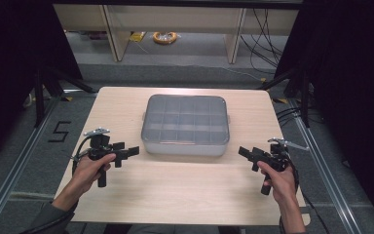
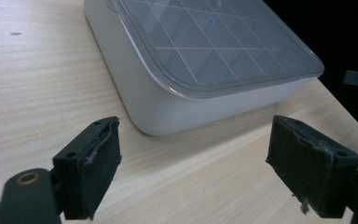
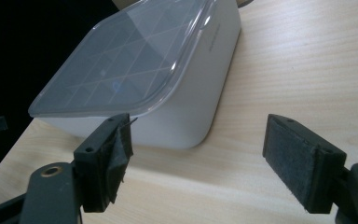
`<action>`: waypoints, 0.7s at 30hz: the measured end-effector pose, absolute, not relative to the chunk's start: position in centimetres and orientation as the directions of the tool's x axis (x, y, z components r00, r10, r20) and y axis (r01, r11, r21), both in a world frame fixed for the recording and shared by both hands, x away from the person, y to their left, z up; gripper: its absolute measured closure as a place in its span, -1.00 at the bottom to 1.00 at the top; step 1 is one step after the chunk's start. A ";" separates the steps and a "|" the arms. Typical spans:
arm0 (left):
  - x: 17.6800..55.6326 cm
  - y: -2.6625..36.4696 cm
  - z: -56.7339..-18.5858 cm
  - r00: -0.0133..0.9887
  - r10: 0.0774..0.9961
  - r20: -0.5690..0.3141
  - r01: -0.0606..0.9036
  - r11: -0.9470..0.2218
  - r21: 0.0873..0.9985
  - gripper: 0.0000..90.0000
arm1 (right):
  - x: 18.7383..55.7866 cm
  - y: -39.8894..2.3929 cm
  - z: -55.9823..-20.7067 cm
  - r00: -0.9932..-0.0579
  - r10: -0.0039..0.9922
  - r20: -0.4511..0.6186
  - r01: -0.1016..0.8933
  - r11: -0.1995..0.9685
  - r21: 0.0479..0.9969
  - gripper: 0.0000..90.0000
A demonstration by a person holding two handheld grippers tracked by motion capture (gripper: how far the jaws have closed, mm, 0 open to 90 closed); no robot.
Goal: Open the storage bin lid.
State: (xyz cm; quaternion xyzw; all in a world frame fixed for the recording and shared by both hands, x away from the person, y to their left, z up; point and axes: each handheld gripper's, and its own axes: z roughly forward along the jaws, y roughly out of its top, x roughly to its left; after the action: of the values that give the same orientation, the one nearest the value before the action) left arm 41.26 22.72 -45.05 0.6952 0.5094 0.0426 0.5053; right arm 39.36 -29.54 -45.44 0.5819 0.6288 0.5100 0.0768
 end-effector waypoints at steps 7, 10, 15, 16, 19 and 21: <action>42.9 22.5 -44.8 0.462 0.756 -0.464 0.674 0.040 0.738 -0.60 | 40.7 -28.7 -45.1 -0.309 0.810 0.498 0.665 -0.190 0.722 -0.45; 43.7 22.4 -44.7 0.455 0.751 -0.479 0.683 0.052 0.729 -0.59 | 41.5 -28.4 -45.2 -0.311 0.800 0.513 0.669 -0.199 0.716 -0.44; 44.7 22.3 -44.7 0.434 0.746 -0.506 0.701 0.073 0.709 -0.55 | 42.8 -28.2 -45.1 -0.310 0.805 0.505 0.662 -0.199 0.723 -0.44; 44.8 22.2 -44.8 0.435 0.744 -0.507 0.701 0.074 0.709 -0.55 | 42.9 -28.2 -45.1 -0.310 0.800 0.514 0.664 -0.205 0.719 -0.44; 45.3 22.0 -44.8 0.431 0.751 -0.501 0.700 0.073 0.711 -0.55 | 43.2 -27.9 -44.9 -0.288 0.794 0.535 0.679 -0.224 0.699 -0.43; 45.7 21.9 -44.8 0.422 0.754 -0.503 0.697 0.085 0.712 -0.55 | 43.6 -28.0 -45.1 -0.294 0.801 0.521 0.672 -0.215 0.709 -0.43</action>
State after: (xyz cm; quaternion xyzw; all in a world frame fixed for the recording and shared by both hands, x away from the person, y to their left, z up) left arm 45.70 21.88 -44.83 0.6758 0.5368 0.0281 0.5043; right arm 43.59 -27.98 -45.08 0.5905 0.6234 0.5086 0.0635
